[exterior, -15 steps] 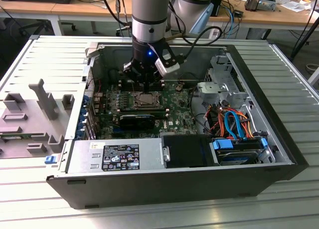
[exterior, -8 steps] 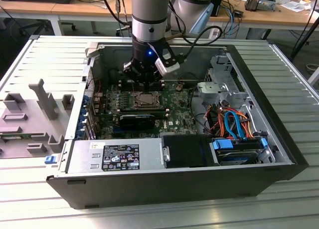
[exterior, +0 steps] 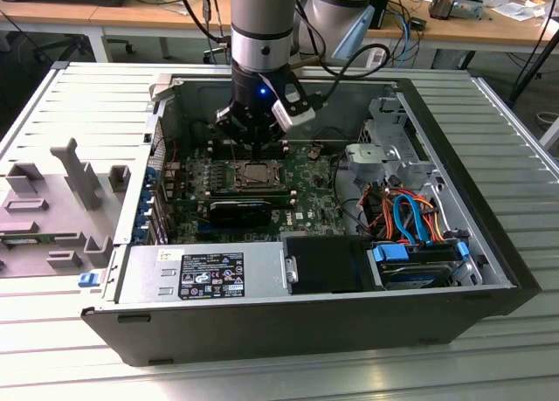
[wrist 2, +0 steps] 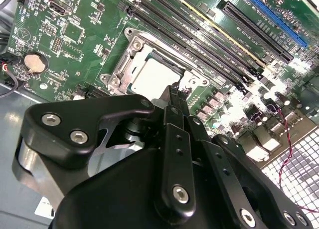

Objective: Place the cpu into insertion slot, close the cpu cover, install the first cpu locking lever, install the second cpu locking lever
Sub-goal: 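Install the first cpu locking lever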

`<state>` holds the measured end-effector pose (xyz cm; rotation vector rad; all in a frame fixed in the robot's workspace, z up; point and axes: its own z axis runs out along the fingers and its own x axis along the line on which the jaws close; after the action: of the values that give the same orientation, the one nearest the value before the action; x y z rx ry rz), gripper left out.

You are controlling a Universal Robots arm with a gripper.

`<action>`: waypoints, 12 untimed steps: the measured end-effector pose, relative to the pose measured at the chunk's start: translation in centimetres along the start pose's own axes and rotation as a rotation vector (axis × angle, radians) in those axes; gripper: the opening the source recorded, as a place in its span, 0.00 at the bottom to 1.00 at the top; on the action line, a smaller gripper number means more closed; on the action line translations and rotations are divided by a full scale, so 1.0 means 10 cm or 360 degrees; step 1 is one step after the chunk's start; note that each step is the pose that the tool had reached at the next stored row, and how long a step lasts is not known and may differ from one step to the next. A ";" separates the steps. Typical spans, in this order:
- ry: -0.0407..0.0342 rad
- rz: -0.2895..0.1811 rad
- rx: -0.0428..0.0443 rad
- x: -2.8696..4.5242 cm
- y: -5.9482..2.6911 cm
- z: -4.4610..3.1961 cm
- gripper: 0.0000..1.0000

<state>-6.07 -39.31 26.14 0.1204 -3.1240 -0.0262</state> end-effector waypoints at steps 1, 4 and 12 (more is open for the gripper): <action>0.0000 0.0000 0.0000 0.000 0.000 -0.002 0.11; 0.0000 0.0000 0.0000 0.000 0.000 -0.011 0.11; 0.0000 0.0000 0.0000 0.000 0.001 -0.030 0.11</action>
<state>-6.07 -39.31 26.44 0.1204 -3.1241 -0.0264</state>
